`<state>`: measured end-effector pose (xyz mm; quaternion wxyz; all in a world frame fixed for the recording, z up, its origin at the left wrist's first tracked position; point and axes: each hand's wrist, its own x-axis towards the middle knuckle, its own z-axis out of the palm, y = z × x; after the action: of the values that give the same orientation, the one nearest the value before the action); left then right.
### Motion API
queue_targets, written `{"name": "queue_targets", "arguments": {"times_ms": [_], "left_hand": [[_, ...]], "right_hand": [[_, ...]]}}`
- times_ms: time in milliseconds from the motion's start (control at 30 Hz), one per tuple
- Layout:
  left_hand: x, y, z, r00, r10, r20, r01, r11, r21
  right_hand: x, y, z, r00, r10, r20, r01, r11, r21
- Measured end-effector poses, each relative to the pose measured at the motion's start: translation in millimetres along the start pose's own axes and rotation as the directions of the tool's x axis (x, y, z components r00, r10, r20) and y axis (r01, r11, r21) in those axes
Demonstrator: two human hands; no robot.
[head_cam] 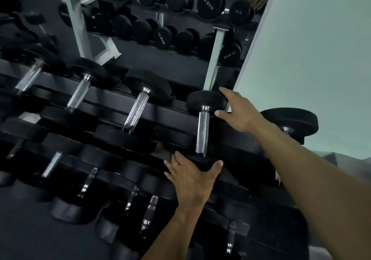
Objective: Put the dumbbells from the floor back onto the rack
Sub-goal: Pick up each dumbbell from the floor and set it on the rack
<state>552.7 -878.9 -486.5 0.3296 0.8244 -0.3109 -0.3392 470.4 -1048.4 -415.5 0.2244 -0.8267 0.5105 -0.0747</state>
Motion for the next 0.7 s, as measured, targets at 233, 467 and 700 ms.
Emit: {"name": "queue_targets", "arguments": {"times_ms": [233, 467, 700], "left_hand": [[4, -3, 3, 1.000, -0.001, 0.030, 0.004, 0.996, -0.094], [11, -9, 0, 0.998, 0.052, 0.047, -0.046, 0.993, -0.112], [17, -10, -4, 0.990, 0.101, 0.095, -0.089, 0.989, -0.118]], "right_hand": [[27, 6, 16, 0.999, -0.028, -0.031, 0.031, 0.994, 0.108], [27, 8, 22, 0.995, -0.002, -0.101, 0.013, 0.995, 0.102], [21, 15, 18, 0.992, 0.062, -0.112, -0.053, 0.996, 0.074]]}}
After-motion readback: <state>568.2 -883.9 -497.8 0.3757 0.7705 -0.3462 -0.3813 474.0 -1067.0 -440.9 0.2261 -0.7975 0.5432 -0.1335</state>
